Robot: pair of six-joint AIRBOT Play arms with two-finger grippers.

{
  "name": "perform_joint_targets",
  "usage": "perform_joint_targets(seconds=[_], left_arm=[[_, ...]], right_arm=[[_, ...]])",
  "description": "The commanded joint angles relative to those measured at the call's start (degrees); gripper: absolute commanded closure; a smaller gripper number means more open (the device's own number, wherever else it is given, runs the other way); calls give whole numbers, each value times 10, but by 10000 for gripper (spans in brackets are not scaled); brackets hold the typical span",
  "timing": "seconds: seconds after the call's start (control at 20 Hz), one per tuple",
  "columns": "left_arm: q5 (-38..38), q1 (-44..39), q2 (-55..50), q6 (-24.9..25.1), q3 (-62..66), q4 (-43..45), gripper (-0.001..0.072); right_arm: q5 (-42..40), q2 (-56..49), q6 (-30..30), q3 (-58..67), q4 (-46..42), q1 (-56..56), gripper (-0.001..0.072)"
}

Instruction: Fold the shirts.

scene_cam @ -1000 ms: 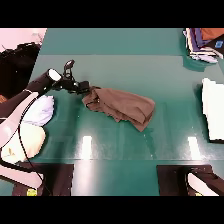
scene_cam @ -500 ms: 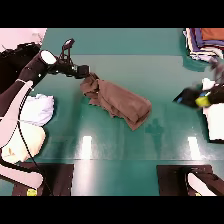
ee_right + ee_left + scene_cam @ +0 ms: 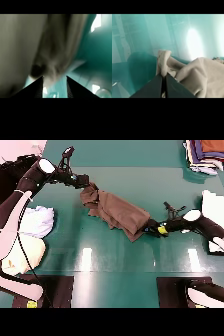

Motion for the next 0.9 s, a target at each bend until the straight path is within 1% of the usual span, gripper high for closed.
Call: perform_joint_targets(seconds=[0.0, 0.05, 0.1, 0.2, 0.3, 0.4, 0.5, 0.6, 0.7, 0.85], left_arm=[[-14, 0, 0, 0, 1, 2, 681], [-18, 0, 0, 0, 1, 4, 682], [-23, 0, 0, 0, 1, 4, 682], [-26, 0, 11, 0, 2, 10, 682], [-6, 11, 50, 0, 2, 15, 682], [27, 33, 114, 1, 2, 17, 682], [50, 57, 189, 4, 2, 17, 682], [59, 73, 264, 24, 2, 17, 682], [67, 76, 336, 40, 2, 21, 682], [89, 76, 434, 45, 2, 20, 682]], right_arm=[[-34, -55, -9, 29, 21, 32, 458], [-37, -58, -9, 33, 20, 32, 587], [-46, -57, -12, 34, 20, 32, 685], [-59, -37, -24, 34, 10, 23, 697], [-62, 14, -22, 39, -33, -8, 698], [-29, 75, -22, 74, -89, -63, 698], [22, 130, -22, 138, -134, -121, 698], [49, 175, -22, 212, -160, -171, 698], [52, 217, -23, 280, -160, -209, 698], [59, 268, -24, 367, -160, -242, 698]])
